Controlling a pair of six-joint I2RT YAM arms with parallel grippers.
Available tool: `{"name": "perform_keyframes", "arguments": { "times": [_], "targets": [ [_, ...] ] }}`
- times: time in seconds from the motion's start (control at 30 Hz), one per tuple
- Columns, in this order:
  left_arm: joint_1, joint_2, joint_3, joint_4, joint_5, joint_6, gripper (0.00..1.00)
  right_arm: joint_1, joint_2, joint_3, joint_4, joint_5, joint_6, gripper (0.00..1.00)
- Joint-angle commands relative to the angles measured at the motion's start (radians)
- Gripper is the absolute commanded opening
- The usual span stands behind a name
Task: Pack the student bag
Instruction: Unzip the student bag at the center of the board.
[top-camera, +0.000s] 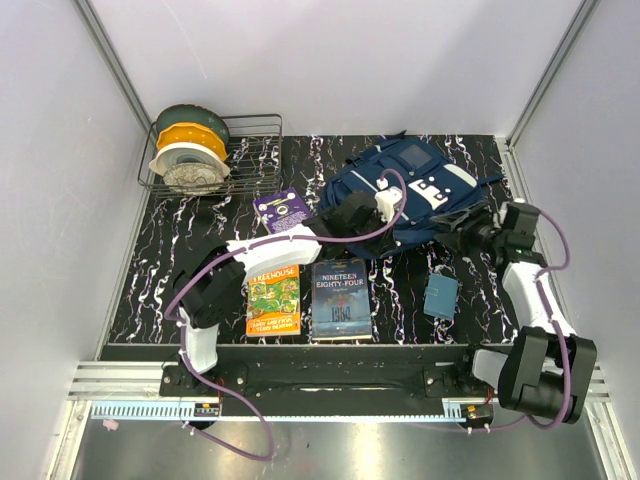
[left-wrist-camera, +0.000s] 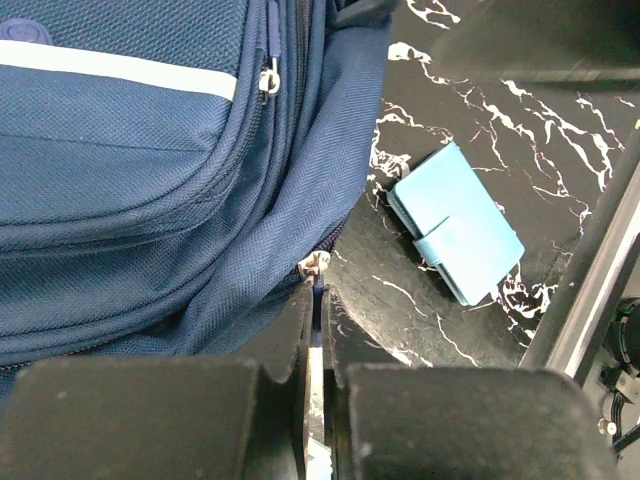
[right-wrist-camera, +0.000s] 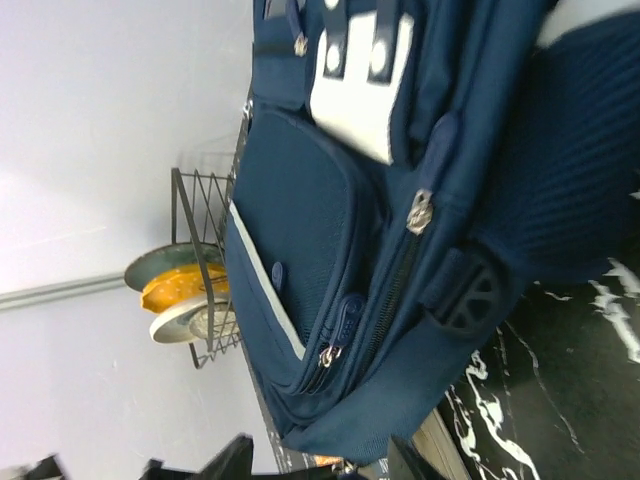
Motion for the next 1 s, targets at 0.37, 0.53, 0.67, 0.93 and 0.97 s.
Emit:
{"name": "perform_keyframes", "arguments": {
  "times": [0.37,0.53,0.67,0.93,0.97],
  "targets": [
    [-0.014,-0.024,0.073,0.046,-0.067,0.025,0.00,0.172,-0.017,0.007,0.022,0.135,0.055,0.61],
    [-0.016,-0.019,0.088,0.040,-0.038,0.033,0.00,0.203,-0.040,-0.043,0.034,0.189,0.096,0.59],
    [-0.019,-0.027,0.087,0.039,-0.034,0.036,0.00,0.220,-0.008,-0.057,0.077,0.195,0.118,0.57],
    [-0.023,-0.039,0.090,0.039,-0.009,0.059,0.00,0.231,0.055,-0.060,0.131,0.226,0.126,0.57],
    [-0.028,-0.042,0.091,0.039,-0.011,0.064,0.00,0.229,0.069,-0.056,0.139,0.224,0.127,0.57]
  ]
}}
